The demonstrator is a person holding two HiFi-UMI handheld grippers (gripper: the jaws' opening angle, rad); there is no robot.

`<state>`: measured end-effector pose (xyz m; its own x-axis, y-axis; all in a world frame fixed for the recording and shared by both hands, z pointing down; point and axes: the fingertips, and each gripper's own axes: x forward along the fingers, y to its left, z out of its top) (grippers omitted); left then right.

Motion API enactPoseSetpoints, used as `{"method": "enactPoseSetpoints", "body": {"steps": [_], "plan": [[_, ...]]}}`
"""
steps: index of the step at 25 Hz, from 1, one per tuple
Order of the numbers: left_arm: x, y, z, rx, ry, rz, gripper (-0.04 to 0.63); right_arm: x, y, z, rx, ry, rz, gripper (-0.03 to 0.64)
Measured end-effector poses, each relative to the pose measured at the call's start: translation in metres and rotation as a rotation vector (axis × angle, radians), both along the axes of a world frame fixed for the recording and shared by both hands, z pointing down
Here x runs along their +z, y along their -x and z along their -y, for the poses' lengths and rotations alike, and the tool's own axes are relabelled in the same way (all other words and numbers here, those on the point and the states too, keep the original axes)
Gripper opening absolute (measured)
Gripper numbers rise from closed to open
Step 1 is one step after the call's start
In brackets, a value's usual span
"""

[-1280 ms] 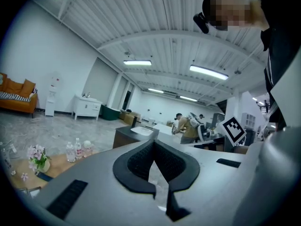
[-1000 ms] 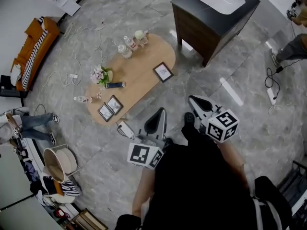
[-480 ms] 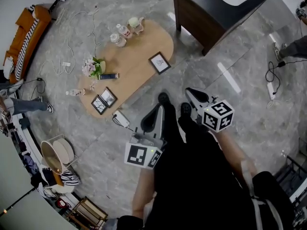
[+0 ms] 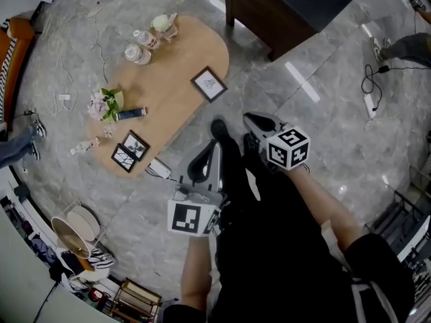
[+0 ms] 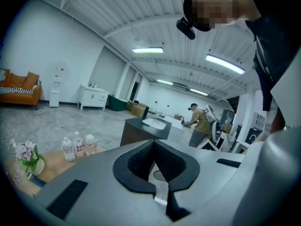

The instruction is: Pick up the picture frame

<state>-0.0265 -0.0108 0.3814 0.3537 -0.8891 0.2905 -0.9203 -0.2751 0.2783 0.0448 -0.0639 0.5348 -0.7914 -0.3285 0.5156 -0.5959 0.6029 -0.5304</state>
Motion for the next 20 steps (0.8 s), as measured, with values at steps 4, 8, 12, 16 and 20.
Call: {"method": "enactPoseSetpoints", "body": {"steps": [4, 8, 12, 16, 20], "plan": [[0.02, 0.017, 0.032, 0.01, 0.03, -0.048, 0.003, 0.044, 0.026, 0.019, -0.003, 0.039, -0.05, 0.014], [0.046, 0.027, 0.053, 0.026, 0.079, -0.095, 0.003, 0.099, 0.045, 0.042, 0.014, 0.096, -0.104, 0.019], [0.081, 0.041, 0.065, 0.065, 0.14, -0.108, 0.003, 0.153, 0.058, 0.067, 0.076, 0.171, -0.13, 0.127], [0.114, 0.063, 0.076, 0.076, 0.185, -0.087, 0.003, 0.197, 0.066, 0.086, 0.139, 0.23, -0.15, 0.174], [0.139, 0.085, 0.086, 0.06, 0.218, -0.075, 0.003, 0.242, 0.069, 0.097, 0.189, 0.297, -0.154, 0.214]]}}
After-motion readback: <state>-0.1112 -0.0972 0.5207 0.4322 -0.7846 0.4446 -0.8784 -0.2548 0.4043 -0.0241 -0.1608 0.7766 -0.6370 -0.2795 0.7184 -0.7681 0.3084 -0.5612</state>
